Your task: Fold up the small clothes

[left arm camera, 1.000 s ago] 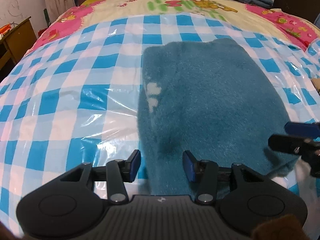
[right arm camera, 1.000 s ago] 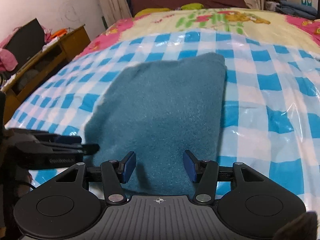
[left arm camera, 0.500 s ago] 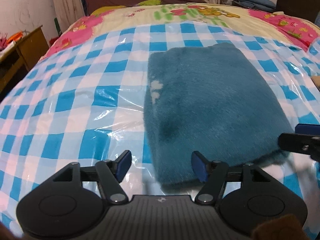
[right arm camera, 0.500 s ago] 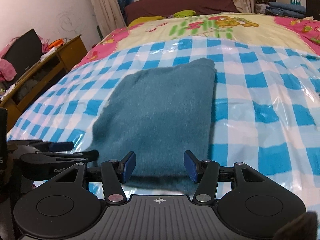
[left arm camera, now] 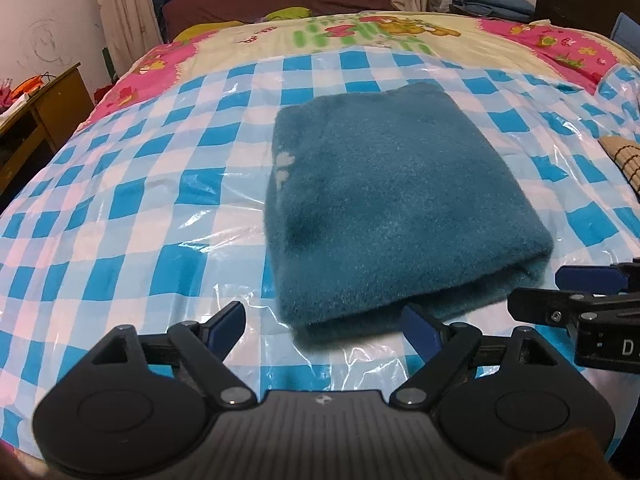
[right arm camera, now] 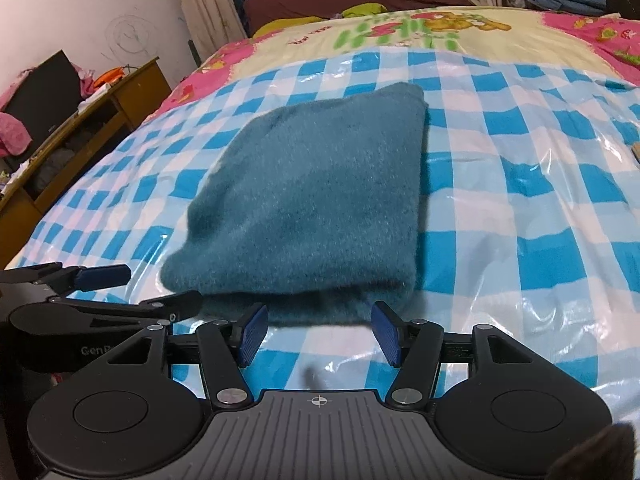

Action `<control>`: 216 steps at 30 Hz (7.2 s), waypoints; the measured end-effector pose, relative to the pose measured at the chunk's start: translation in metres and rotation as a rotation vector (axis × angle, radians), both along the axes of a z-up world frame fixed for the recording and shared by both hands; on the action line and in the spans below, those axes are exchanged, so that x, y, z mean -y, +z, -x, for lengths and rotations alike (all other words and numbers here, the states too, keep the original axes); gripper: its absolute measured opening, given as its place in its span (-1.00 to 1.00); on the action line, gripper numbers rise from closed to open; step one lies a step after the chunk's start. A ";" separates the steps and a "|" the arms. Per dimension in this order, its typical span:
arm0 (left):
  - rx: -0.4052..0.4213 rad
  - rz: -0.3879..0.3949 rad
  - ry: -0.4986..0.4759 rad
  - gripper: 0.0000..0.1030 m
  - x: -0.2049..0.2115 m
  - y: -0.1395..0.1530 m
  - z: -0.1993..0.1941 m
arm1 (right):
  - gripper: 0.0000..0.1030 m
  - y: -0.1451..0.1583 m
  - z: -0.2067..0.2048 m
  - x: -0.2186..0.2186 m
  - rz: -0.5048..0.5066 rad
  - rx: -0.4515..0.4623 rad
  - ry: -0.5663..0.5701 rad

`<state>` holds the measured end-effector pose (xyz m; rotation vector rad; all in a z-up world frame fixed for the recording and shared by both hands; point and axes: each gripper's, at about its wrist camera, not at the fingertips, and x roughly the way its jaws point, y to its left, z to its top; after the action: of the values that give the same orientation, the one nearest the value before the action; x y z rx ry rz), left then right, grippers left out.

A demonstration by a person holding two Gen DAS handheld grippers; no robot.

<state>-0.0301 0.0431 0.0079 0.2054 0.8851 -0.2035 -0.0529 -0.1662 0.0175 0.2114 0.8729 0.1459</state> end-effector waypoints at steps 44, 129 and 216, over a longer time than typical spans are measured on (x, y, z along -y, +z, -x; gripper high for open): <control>-0.092 -0.016 0.044 0.87 -0.005 -0.024 0.006 | 0.22 -0.022 0.007 -0.004 -0.006 -0.053 -0.010; -0.192 0.061 0.085 0.87 -0.013 -0.034 0.014 | 0.44 -0.034 0.019 -0.008 0.027 -0.067 -0.063; -0.172 0.048 0.090 0.84 -0.009 -0.034 0.019 | 0.44 -0.035 0.020 -0.011 0.043 -0.067 -0.062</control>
<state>-0.0494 0.0524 -0.0265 0.1035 1.0565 -0.1600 -0.0731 -0.1555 -0.0180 0.2041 0.9341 0.0621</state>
